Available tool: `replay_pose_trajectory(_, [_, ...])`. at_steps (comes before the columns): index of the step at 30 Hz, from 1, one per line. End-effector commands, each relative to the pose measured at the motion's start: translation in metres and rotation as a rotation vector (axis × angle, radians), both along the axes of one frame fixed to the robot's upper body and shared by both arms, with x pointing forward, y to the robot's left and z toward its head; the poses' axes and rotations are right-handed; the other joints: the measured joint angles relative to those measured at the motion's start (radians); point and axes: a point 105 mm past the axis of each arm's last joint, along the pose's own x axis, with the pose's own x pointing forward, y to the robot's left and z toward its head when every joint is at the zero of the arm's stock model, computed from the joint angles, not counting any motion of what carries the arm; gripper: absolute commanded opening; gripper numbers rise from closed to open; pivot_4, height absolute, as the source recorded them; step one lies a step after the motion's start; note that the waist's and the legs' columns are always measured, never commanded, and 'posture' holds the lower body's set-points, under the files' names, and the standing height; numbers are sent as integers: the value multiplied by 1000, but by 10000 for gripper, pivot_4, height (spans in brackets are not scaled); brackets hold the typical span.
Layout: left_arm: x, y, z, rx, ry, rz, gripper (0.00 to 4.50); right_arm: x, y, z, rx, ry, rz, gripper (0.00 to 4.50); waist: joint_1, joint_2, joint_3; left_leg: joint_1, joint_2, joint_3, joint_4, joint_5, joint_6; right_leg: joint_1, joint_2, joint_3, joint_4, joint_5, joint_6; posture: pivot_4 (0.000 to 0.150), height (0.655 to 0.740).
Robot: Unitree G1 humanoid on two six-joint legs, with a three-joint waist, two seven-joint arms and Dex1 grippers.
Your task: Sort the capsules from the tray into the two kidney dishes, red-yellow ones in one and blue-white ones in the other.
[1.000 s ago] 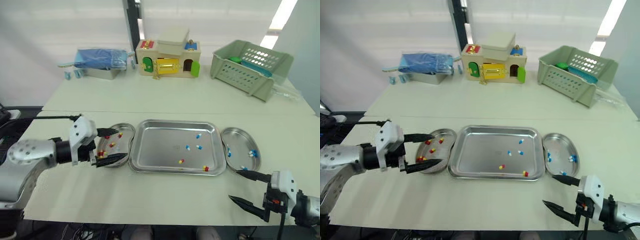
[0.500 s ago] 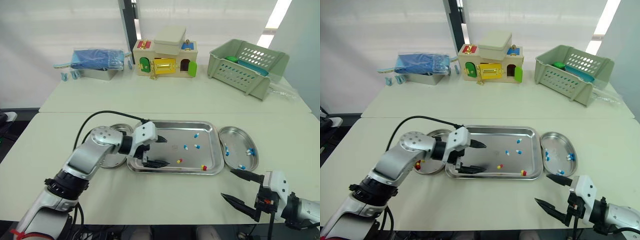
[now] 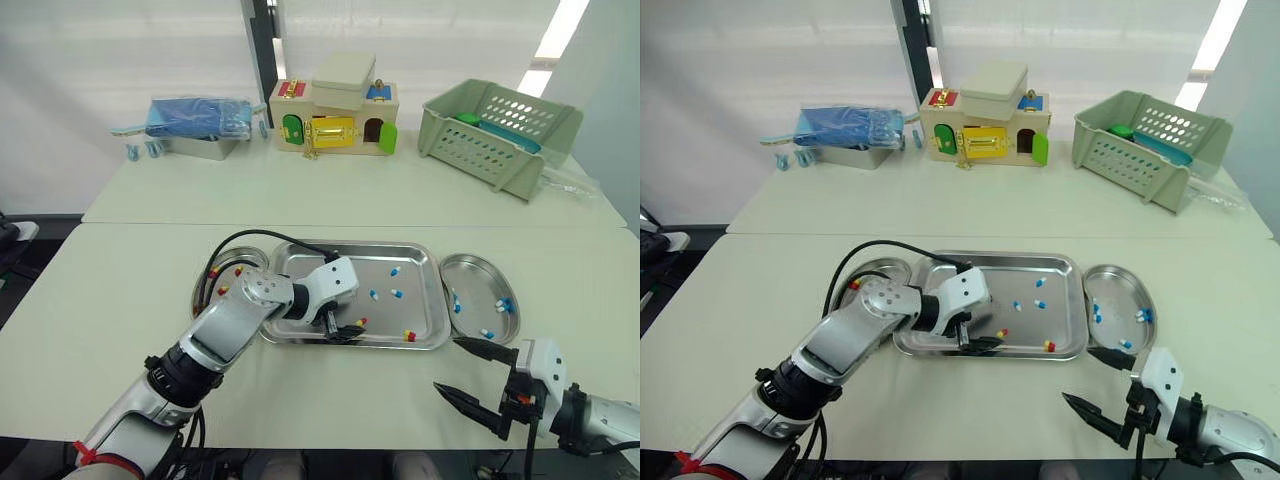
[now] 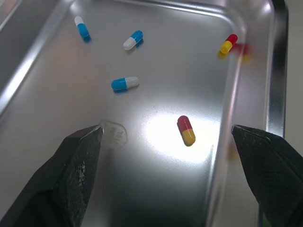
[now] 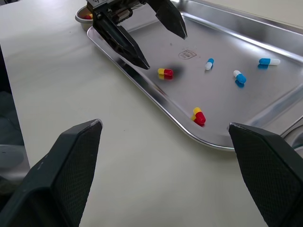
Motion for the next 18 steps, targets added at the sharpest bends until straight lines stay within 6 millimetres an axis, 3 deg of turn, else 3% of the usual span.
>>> replay_pose_trajectory(1, [4, -3, 1, 36, -56, 7, 45000, -1, 3, 5, 7, -31, 2, 44715, 0, 0, 0, 0, 0, 0, 0, 0, 0, 0, 0, 0, 0, 0, 0, 1500, 7400])
replay_pose_trajectory(12, [9, -11, -5, 51, -58, 35, 45000, -4, 4, 3, 11, -25, -9, 44715, 7, 0, 0, 0, 0, 0, 0, 0, 0, 0, 0, 0, 0, 0, 0, 1500, 7400])
replay_pose_trajectory(15, [9, -11, -8, 50, -53, 39, 39341, -4, 4, 4, 12, -24, -11, 45000, 8, 0, 0, 0, 0, 0, 0, 0, 0, 0, 0, 0, 0, 0, 0, 1500, 7400])
replay_pose_trajectory(18, [8, -12, -11, 53, -49, 36, 29396, -5, 5, 5, 11, -24, -10, 45000, 8, 0, 0, 0, 0, 0, 0, 0, 0, 0, 0, 0, 0, 0, 0, 1500, 7400])
